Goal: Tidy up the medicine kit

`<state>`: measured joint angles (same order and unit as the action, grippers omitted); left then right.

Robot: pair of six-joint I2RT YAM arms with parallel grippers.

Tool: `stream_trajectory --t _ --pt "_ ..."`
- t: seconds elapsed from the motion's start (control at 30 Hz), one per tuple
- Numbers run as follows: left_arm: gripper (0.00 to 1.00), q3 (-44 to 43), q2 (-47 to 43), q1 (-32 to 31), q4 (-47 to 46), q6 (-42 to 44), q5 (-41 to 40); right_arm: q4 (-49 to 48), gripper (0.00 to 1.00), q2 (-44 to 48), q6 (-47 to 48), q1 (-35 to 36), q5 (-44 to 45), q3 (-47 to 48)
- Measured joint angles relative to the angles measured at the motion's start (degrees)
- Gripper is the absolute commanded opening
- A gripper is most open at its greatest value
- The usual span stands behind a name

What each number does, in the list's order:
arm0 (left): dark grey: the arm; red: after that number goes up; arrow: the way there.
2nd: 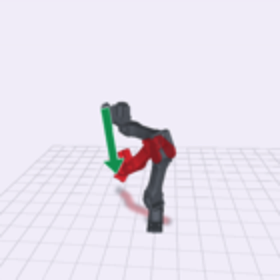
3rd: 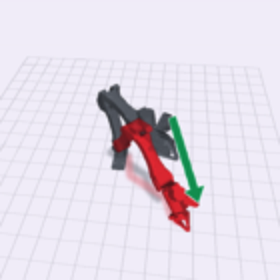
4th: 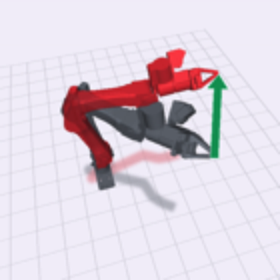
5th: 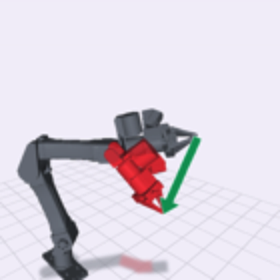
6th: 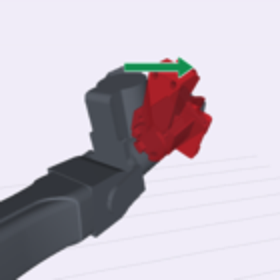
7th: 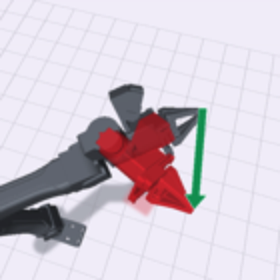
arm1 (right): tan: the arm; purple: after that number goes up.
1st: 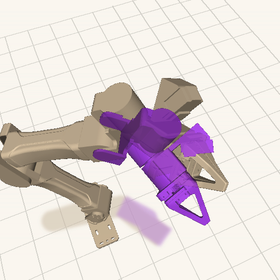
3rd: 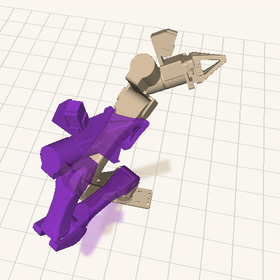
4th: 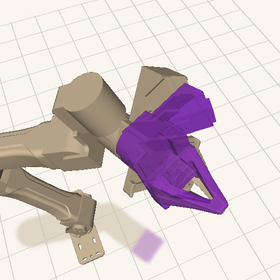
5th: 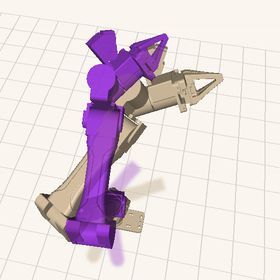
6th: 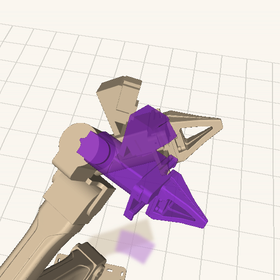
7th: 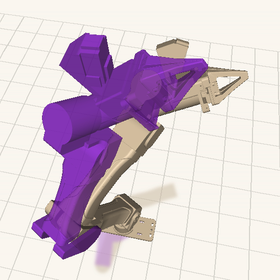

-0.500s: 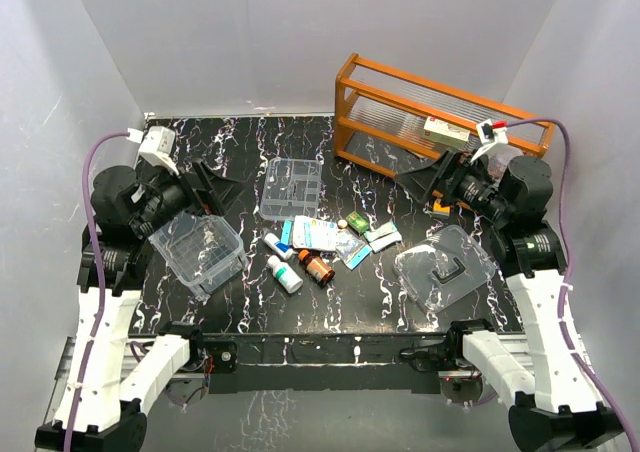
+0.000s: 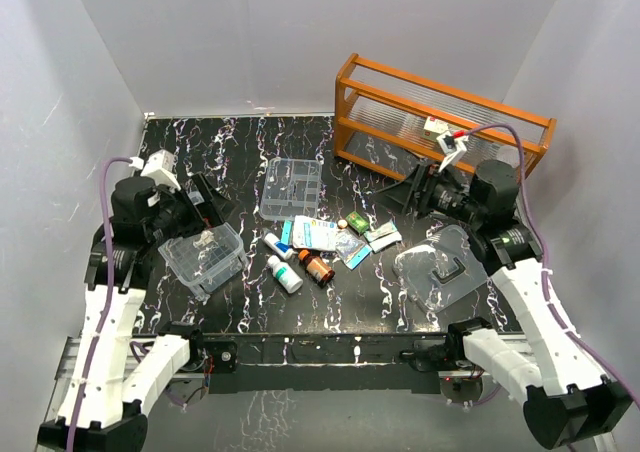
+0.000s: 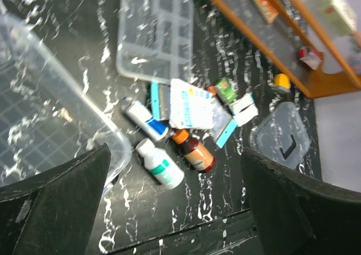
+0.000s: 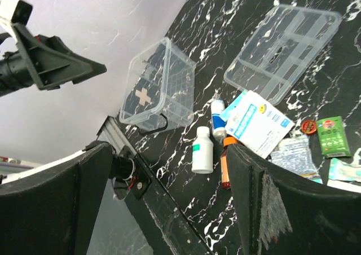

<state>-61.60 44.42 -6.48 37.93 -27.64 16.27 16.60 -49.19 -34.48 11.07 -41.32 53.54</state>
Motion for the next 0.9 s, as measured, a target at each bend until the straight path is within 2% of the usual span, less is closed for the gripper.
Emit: stream_trajectory --t 0.07,0.23,0.37,0.43,0.67,0.9 --pt "0.93 0.0 1.7 0.0 2.4 -1.0 -2.5 0.0 0.76 -1.2 0.7 3.4 2.6 0.0" --pt "0.66 0.6 6.8 0.0 6.1 -1.8 -7.7 0.0 0.65 -6.9 2.5 14.9 12.6 0.0" --pt "0.49 3.2 8.9 0.0 7.2 -1.8 -13.0 0.1 0.61 -13.9 3.7 23.5 21.7 0.0" --pt "0.45 5.5 9.9 0.0 7.6 -1.9 -15.8 0.2 0.59 -17.7 4.5 26.8 26.3 0.0" --pt "0.44 10.3 18.9 0.1 4.3 -2.1 -16.9 1.9 0.56 -30.1 6.6 37.0 37.2 1.3" --pt "0.46 13.1 23.6 0.2 -3.8 -1.4 -9.4 3.9 0.59 -38.0 9.0 44.1 41.0 6.5"
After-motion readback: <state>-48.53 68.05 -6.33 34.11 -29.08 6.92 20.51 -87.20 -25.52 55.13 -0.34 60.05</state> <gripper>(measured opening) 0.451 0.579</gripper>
